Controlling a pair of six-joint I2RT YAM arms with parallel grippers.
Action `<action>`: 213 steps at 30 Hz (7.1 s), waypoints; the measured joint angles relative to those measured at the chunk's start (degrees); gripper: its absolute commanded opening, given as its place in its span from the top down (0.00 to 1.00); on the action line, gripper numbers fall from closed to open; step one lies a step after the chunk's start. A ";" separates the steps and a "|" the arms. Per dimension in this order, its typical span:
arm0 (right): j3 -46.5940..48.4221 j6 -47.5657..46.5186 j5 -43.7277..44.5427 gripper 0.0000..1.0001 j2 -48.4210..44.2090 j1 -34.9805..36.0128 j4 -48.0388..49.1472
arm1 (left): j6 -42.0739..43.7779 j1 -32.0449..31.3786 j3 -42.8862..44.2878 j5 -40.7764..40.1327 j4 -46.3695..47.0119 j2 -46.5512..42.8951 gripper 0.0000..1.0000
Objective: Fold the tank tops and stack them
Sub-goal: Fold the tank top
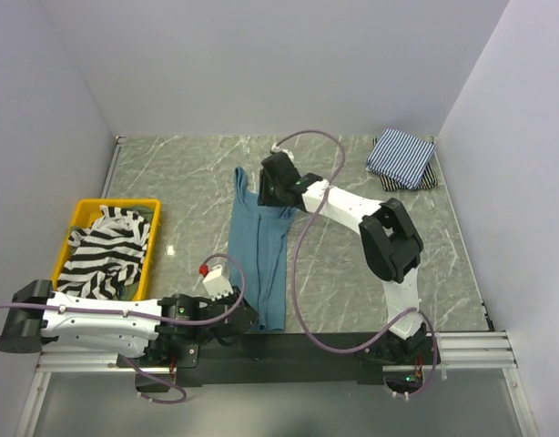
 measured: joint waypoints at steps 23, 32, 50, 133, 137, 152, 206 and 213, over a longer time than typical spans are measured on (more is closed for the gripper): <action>-7.13 -9.90 0.33 0.49 -3.85 -1.20 -1.16 | 13.64 5.90 6.19 4.90 9.73 11.98 0.92; -9.53 -14.56 -3.58 0.52 -3.85 -1.40 0.37 | 13.57 7.54 1.40 8.44 12.13 12.04 0.93; -11.19 -15.02 -12.24 0.97 -3.85 -3.67 3.15 | 12.94 7.69 -1.18 9.68 13.68 12.00 0.94; -6.01 -3.52 -9.42 0.86 6.60 0.81 15.76 | 11.93 7.74 -2.67 10.03 11.58 6.45 0.94; -5.99 -3.87 -9.16 0.62 6.54 0.81 15.80 | 12.37 7.72 -0.24 9.46 7.76 2.23 0.89; -6.49 -2.25 -6.60 0.49 -6.14 -8.07 11.69 | 23.80 23.58 9.31 13.42 13.92 9.70 0.93; 0.42 5.35 -2.91 0.99 5.16 -18.60 7.34 | 38.71 32.81 9.42 34.12 29.62 33.81 0.99; 16.72 4.31 4.46 0.98 8.76 -13.40 -1.27 | 38.93 32.83 9.42 34.05 29.57 33.68 0.99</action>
